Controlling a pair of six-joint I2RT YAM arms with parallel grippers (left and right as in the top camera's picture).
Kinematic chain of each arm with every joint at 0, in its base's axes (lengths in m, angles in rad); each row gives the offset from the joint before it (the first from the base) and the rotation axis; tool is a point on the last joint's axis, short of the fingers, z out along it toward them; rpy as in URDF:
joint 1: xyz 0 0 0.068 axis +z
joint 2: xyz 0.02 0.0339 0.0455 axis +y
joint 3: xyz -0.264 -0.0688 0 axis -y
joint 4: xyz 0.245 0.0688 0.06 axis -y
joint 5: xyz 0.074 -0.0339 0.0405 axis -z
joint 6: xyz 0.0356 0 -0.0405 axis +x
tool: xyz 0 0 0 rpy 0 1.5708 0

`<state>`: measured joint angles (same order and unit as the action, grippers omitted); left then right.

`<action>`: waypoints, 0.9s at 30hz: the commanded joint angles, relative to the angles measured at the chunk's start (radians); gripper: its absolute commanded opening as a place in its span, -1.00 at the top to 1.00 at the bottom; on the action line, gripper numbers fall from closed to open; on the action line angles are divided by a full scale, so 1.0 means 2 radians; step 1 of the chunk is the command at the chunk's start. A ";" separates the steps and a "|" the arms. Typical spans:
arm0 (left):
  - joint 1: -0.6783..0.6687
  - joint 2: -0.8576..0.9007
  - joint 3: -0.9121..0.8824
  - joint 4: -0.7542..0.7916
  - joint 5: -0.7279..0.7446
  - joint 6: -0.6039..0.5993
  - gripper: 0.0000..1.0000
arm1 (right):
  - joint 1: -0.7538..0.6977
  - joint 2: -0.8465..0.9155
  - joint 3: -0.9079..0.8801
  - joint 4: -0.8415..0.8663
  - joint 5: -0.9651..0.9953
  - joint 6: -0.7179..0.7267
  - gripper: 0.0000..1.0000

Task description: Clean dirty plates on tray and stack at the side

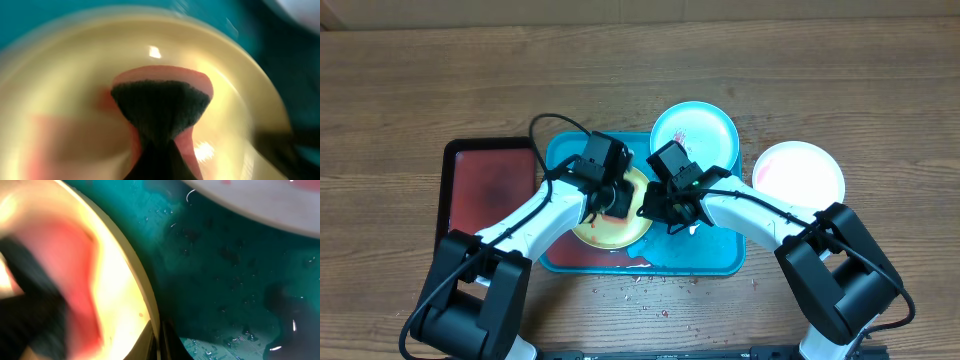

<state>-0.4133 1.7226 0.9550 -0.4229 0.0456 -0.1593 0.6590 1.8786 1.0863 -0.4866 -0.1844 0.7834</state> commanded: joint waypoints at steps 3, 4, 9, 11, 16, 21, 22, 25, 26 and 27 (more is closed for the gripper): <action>0.021 0.009 -0.001 0.035 -0.233 -0.076 0.91 | 0.001 0.016 0.001 -0.008 0.000 -0.003 0.93; 0.023 0.009 -0.001 0.035 -0.248 -0.076 0.91 | 0.001 0.016 0.001 -0.008 0.000 -0.003 0.93; 0.027 0.009 -0.001 -0.020 -0.167 -0.025 0.91 | 0.001 0.016 0.001 -0.007 0.000 -0.003 0.92; 0.027 0.009 -0.001 -0.064 -0.087 -0.004 0.91 | 0.001 0.016 0.001 -0.007 0.000 -0.003 0.92; 0.022 0.009 -0.002 -0.139 0.094 0.071 0.91 | 0.001 0.016 0.001 -0.007 0.000 -0.003 0.93; 0.000 0.009 -0.002 -0.123 0.157 0.130 0.92 | 0.001 0.016 0.001 -0.006 -0.002 -0.003 0.93; -0.003 0.009 -0.002 -0.114 0.158 0.133 0.91 | 0.001 0.016 0.001 -0.007 -0.002 -0.003 0.93; -0.007 0.009 -0.002 -0.076 0.151 0.134 0.91 | 0.001 0.016 0.001 -0.008 -0.002 -0.003 0.93; -0.007 0.009 -0.002 -0.059 0.139 0.124 0.91 | 0.001 0.016 0.001 -0.008 -0.002 -0.003 0.93; -0.007 0.009 -0.002 -0.041 0.117 0.107 0.91 | 0.001 0.016 0.001 -0.008 -0.002 -0.003 0.93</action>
<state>-0.4179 1.7226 0.9623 -0.5777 0.2550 0.0528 0.6609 1.8786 1.0878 -0.4992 -0.1936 0.7650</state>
